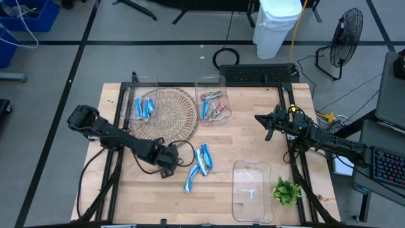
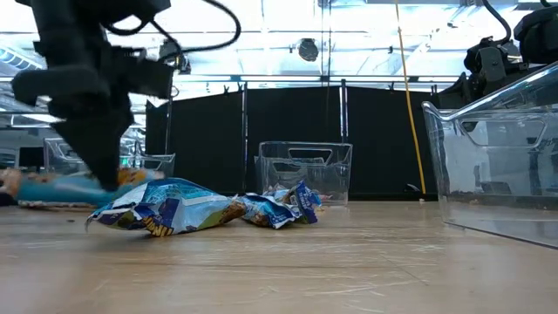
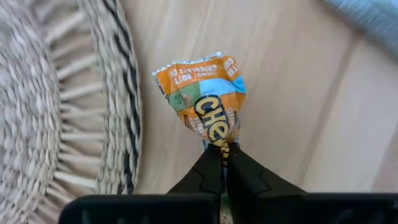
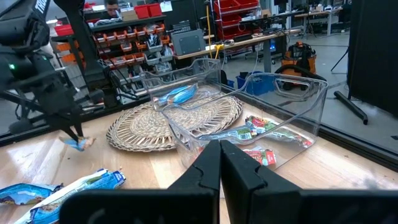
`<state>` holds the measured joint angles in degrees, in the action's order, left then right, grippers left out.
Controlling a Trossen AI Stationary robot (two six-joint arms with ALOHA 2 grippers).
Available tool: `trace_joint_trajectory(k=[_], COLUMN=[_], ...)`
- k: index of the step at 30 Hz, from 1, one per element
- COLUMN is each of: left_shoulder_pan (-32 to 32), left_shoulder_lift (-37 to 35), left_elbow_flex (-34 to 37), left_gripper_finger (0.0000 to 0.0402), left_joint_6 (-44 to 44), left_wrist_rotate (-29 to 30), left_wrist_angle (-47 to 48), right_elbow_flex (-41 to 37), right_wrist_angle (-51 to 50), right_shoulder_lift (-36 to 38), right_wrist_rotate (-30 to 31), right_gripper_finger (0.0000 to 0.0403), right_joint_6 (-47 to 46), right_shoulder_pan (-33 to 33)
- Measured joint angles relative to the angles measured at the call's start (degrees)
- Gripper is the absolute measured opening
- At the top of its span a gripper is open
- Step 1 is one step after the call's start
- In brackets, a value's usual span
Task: Pick and place Granola Bars by type
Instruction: Put the yellow granola bar into the top left transparent bin
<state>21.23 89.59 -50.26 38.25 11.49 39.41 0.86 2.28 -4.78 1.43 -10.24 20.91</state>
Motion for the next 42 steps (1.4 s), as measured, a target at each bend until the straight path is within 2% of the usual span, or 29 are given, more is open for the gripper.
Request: trace_joint_trajectory(k=[5, 8, 18, 23, 28, 33, 38, 42], left_shoulder_pan=[0.00, 0.00, -0.07, -0.07, -0.27, -2.69, -6.42, -8.73], left_shoulder_lift=[-3.37, -5.86, -17.14, -21.78, -23.07, -23.03, -24.78, -29.35], left_elbow_flex=[0.00, 0.00, -0.07, -0.09, 0.90, 8.54, 19.91, 28.58], left_gripper_finger=[0.0007, 0.0009, 0.0010, 0.0007, 0.0005, 0.0004, 0.0004, 0.0004], left_joint_6=[-2.82, -5.83, -23.18, -27.87, -28.58, -28.70, -30.09, -33.54], left_wrist_rotate=[2.69, 6.56, 20.08, 23.51, 25.06, 24.78, 22.39, 19.47], left_wrist_angle=[-3.28, -5.40, -12.34, -14.23, -15.19, -25.17, -42.27, -57.83], right_elbow_flex=[0.00, 0.00, 0.00, 0.00, 0.00, 0.00, 0.00, 0.00], right_wrist_angle=[0.00, -0.02, 0.00, -0.02, -0.02, -0.01, -0.02, -0.01], right_shoulder_lift=[0.00, 0.00, -0.02, -0.02, -0.02, -0.02, -0.02, -0.02], right_wrist_rotate=[-0.01, -0.02, 0.00, 0.00, 0.00, 0.00, -0.02, -0.02], right_gripper_finger=[0.0000, 0.0000, 0.0000, 0.0000, 0.0000, 0.0000, 0.0000, 0.0000], right_joint_6=[0.00, 0.00, 0.00, 0.00, 0.00, 0.00, 0.00, 0.00], right_shoulder_pan=[0.00, 0.00, 0.00, 0.00, 0.01, 0.00, 0.00, 0.01])
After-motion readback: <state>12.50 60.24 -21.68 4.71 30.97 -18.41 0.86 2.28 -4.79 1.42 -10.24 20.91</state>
